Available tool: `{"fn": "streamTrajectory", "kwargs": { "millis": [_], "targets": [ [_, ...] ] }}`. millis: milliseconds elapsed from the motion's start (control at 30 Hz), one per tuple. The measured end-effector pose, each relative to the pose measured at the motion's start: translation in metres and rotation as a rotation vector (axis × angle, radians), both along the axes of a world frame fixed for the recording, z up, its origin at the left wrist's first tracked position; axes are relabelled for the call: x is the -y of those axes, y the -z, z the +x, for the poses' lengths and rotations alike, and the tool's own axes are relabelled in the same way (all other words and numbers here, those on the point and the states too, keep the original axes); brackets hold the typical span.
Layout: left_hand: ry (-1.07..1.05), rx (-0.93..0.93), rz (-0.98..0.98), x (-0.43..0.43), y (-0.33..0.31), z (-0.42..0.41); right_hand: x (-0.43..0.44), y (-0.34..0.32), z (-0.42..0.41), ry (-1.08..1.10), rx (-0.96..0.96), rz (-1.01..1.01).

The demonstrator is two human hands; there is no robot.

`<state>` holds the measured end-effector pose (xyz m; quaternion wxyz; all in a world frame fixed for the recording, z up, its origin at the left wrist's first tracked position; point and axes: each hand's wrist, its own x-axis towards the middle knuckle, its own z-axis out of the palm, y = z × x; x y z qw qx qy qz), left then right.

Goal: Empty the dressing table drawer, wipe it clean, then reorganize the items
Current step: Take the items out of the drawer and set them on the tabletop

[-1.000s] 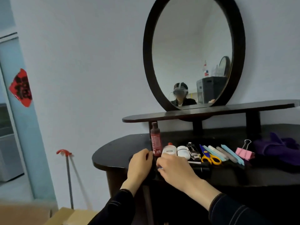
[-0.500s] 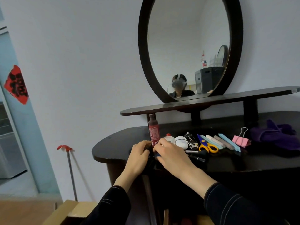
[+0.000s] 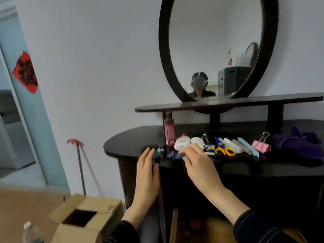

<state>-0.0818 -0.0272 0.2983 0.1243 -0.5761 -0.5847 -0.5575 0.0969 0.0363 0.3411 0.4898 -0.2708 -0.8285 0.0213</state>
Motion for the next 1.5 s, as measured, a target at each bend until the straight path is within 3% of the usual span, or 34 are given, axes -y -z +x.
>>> {"fn": "streamTrajectory", "kwargs": {
  "millis": [133,233,333,400,500,600,700,833,1033,1500],
  "targets": [
    [0.012,0.097,0.039,0.04,0.065,0.039,0.035,0.038,0.033,-0.058,-0.073,0.102],
    [0.174,0.258,-0.148,0.052,0.115,0.069,0.045,0.102,0.062,-0.056,0.122,0.104],
    [0.305,0.407,-0.415,0.048,0.149,0.092,0.03,0.169,0.079,0.088,0.492,-0.223],
    [0.319,0.394,-0.655,0.043,0.165,0.1,0.011,0.209,0.081,0.147,0.646,-0.478],
    [0.285,0.209,-1.064,0.038,0.188,0.106,-0.008,0.245,0.072,0.099,0.712,-0.737],
    [0.27,0.098,-1.26,0.035,0.204,0.106,-0.022,0.263,0.049,0.026,0.681,-0.833],
    [0.256,0.068,-1.291,0.034,0.209,0.106,-0.034,0.274,0.019,0.027,0.684,-0.801],
    [0.248,0.041,-1.278,0.037,0.212,0.107,-0.042,0.285,-0.003,0.076,0.838,-0.762],
    [0.232,0.059,-1.247,0.037,0.213,0.108,-0.041,0.297,0.022,0.105,0.805,-0.767],
    [0.089,-0.055,-1.178,-0.006,0.204,0.103,-0.023,0.272,0.102,0.089,0.306,-1.16]
  ]
}}
